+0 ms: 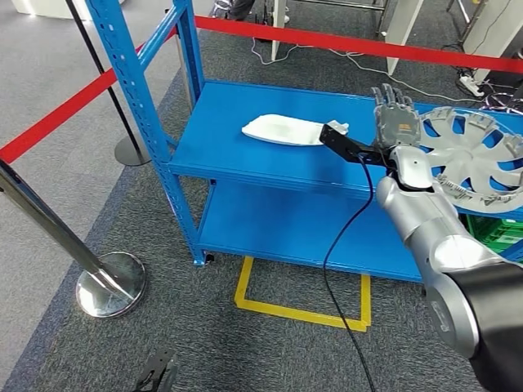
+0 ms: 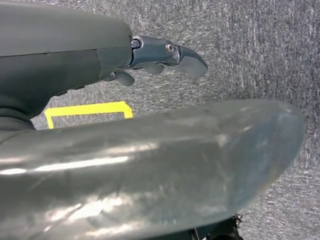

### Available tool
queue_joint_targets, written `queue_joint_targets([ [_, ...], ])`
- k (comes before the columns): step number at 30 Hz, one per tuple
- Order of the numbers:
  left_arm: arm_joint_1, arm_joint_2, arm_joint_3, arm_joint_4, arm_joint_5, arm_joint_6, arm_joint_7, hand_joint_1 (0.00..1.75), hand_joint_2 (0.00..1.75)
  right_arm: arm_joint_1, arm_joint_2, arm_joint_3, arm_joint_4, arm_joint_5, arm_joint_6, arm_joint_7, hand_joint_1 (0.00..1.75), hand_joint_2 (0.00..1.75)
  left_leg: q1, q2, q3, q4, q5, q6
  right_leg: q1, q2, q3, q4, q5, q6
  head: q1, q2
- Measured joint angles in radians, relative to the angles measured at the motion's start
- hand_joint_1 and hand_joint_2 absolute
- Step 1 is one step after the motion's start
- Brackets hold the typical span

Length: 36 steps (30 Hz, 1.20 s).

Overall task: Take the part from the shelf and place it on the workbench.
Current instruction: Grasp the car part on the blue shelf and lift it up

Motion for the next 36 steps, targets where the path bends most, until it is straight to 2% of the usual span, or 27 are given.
queue_joint_targets([
  [5,0.000,-0.002,-0.001,0.000,-0.005,0.000,0.003,0.00,0.00,0.000,0.005,0.000,0.000,0.029,0.040,0.034,0.00,1.75,0.001,0.000,0.000,0.000,0.002,-0.002,0.001,0.000,-0.002,0.004,0.000,0.000,0.000,0.000],
  [10,-0.001,-0.005,-0.003,0.000,-0.009,0.000,0.010,0.00,0.00,0.001,0.001,0.002,0.011,0.074,0.117,0.145,0.00,1.75,0.002,0.000,0.000,0.000,0.002,-0.002,0.001,0.000,-0.003,0.004,-0.001,-0.002,0.000,0.000],
  [17,-0.001,-0.005,-0.013,0.000,-0.017,-0.004,0.021,0.00,0.00,0.008,-0.068,0.002,0.037,0.113,0.236,0.278,0.00,1.75,0.001,0.000,0.000,0.000,0.001,-0.002,0.000,0.001,-0.003,0.004,-0.002,-0.002,0.000,0.000],
  [22,-0.001,-0.005,-0.023,0.000,-0.017,-0.004,0.023,0.00,0.00,0.021,-0.110,0.002,0.045,0.123,0.258,0.296,0.00,1.75,0.001,0.000,0.000,0.000,0.001,-0.002,0.001,0.002,-0.003,0.004,-0.001,-0.002,0.000,0.000],
  [36,-0.002,-0.005,-0.025,0.000,-0.021,-0.002,0.029,0.00,0.00,0.024,-0.150,-0.026,0.051,0.141,0.288,0.374,0.00,1.75,0.001,0.001,0.000,0.000,0.001,-0.003,0.001,0.002,-0.004,0.004,-0.002,-0.002,0.000,0.000],
])
